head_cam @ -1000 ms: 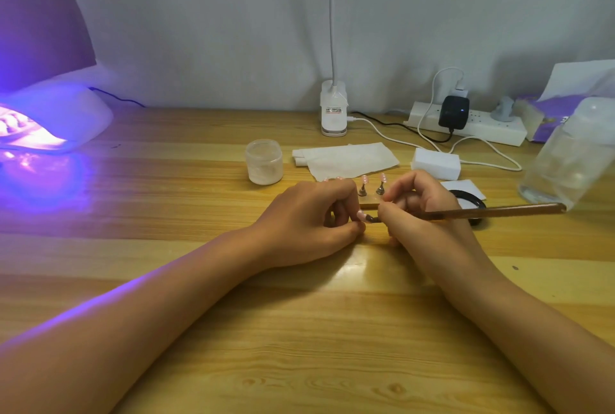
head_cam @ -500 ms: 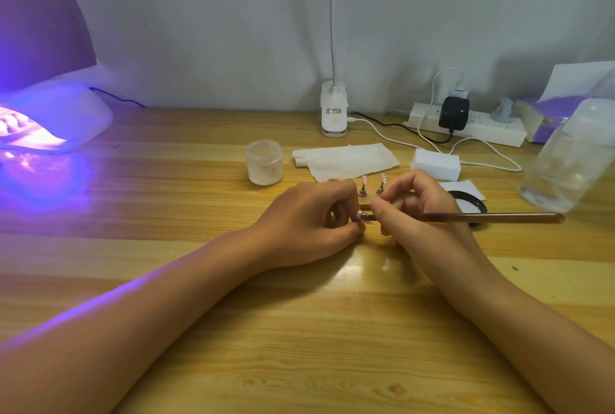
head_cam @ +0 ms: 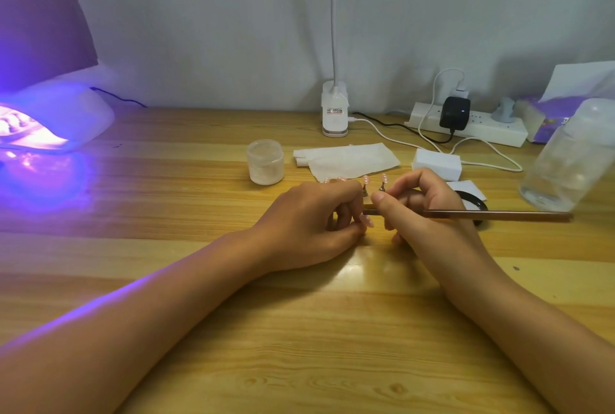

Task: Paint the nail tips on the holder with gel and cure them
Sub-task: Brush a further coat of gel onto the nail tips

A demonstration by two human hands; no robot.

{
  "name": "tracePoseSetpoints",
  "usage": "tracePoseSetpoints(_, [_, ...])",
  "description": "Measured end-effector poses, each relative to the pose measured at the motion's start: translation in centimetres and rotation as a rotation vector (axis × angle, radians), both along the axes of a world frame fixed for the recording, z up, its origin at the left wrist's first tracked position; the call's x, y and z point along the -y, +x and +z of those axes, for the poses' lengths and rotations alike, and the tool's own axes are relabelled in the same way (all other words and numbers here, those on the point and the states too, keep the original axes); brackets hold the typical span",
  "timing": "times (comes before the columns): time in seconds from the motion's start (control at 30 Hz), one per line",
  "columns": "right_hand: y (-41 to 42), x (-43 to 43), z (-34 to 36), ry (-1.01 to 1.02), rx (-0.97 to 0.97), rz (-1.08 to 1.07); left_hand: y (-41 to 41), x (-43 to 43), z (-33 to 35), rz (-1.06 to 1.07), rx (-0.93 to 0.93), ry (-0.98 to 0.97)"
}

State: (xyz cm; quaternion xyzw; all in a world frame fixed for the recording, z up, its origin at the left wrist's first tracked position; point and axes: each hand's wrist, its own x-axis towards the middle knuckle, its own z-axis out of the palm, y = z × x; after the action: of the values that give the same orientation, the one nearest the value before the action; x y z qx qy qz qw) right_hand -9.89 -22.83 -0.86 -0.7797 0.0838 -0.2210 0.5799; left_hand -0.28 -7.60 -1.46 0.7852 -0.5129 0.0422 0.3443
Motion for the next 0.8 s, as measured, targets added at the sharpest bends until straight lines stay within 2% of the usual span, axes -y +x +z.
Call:
tracePoseSetpoints(0.37, [0.23, 0.13, 0.11, -0.097, -0.053, 0.019, -0.12, 0.01, 0.08, 0.001, 0.007, 0.000])
tracePoseSetpoints(0.63, [0.14, 0.20, -0.09, 0.036, 0.007, -0.004, 0.24, -0.05, 0.14, -0.018, -0.066, -0.009])
tracePoseSetpoints(0.8, [0.20, 0.19, -0.17, 0.021, 0.003, 0.022, 0.42, 0.03, 0.03, -0.016, -0.080, -0.012])
